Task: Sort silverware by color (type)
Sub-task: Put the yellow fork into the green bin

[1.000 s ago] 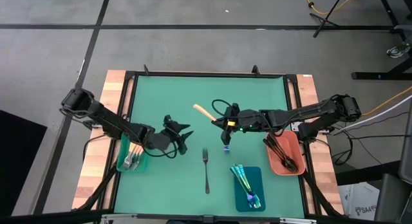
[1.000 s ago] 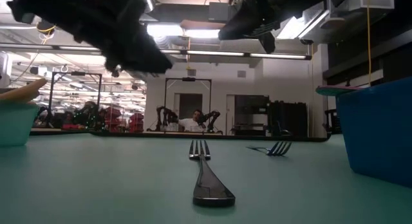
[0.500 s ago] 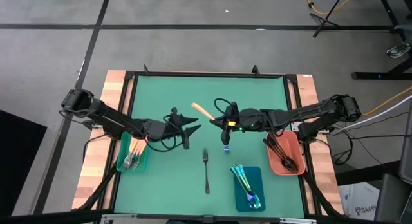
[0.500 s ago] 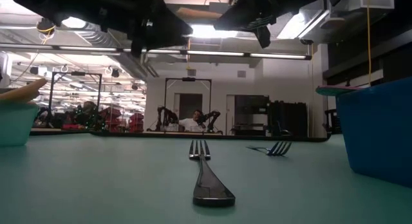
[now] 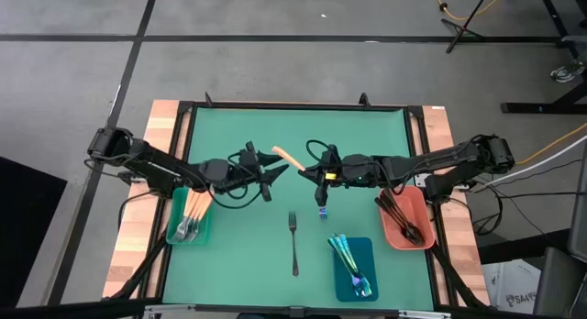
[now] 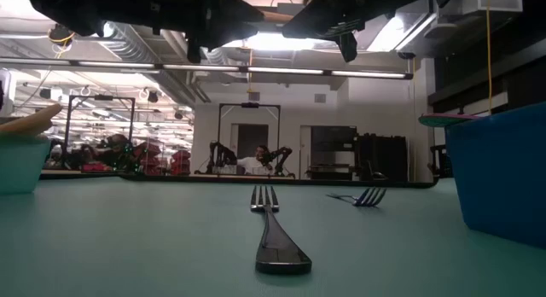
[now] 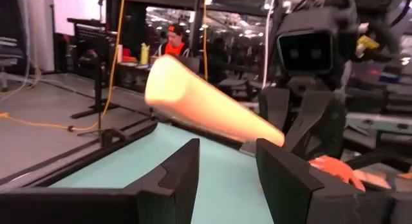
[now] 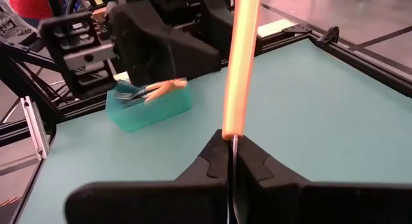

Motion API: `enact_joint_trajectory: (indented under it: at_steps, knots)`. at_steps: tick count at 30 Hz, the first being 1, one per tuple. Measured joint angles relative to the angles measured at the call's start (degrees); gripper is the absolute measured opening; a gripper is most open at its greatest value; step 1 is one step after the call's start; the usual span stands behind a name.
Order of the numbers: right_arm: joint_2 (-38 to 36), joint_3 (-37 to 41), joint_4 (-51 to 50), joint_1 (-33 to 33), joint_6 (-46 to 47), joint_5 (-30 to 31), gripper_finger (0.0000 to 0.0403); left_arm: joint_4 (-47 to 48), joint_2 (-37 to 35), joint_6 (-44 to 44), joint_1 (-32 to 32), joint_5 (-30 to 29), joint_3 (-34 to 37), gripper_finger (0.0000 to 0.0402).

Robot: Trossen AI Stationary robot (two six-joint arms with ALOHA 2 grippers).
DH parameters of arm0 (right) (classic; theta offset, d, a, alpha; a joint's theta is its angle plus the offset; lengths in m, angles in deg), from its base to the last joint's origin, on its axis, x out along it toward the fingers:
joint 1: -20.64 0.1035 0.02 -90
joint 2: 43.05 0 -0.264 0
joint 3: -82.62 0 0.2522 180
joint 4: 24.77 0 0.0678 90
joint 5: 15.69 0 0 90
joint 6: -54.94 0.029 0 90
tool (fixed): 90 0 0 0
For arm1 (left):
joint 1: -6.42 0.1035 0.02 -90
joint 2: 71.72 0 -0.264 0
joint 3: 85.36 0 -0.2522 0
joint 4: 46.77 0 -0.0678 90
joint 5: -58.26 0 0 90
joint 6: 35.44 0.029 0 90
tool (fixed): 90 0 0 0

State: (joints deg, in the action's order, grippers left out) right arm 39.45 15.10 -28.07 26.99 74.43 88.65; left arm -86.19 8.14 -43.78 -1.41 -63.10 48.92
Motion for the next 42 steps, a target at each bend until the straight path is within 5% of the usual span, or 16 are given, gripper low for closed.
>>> enact_joint_trajectory:
  at_steps: [9, 42]
  knots:
    - [0.0, 0.0, 0.0, -0.01, -0.28, -0.02, 0.0, -4.15, 0.0, -0.09, 2.19, 5.67, 0.0, 0.0146]
    - [0.0, 0.02, -0.02, -0.02, -0.37, -1.11, 0.0, -5.61, 0.0, -0.13, 3.49, 5.36, 0.0, 0.0146]
